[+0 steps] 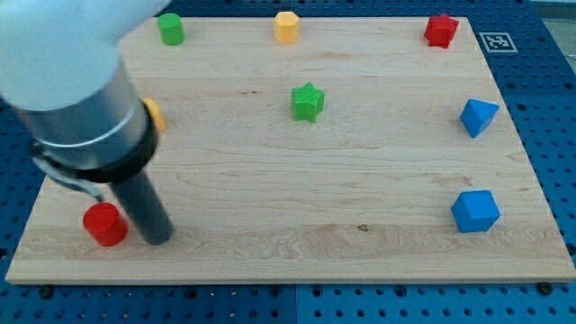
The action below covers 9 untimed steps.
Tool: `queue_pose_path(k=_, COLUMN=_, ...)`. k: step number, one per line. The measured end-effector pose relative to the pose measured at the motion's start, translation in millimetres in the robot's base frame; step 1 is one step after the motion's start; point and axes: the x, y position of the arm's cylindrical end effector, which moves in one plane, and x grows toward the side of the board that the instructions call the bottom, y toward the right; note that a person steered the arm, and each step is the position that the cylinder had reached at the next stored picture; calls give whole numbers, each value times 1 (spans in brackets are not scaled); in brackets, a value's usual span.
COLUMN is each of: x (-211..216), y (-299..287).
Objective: Move the green star to the bottom center
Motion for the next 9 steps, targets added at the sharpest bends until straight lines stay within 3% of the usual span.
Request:
queue_pose_path(k=2, x=0, y=74)
queue_pose_path(k=6, x=-9, y=82)
queue_pose_path(k=9, x=-220, y=82)
